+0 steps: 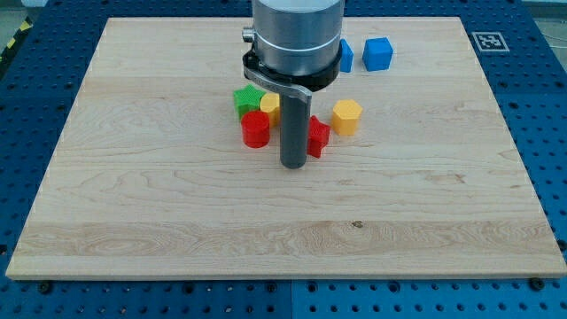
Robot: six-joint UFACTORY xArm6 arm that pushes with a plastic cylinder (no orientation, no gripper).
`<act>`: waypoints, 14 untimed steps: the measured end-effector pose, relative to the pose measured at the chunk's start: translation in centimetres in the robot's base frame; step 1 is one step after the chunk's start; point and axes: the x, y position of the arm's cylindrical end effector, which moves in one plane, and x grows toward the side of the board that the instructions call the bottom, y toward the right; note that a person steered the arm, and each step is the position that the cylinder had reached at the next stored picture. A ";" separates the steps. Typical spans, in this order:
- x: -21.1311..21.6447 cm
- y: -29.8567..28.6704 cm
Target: Move the red star to the bottom left of the yellow hexagon
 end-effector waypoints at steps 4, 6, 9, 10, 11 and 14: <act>-1.5 5.0; -1.5 8.9; -1.5 12.0; -1.1 11.6; 0.2 11.3; 0.0 9.1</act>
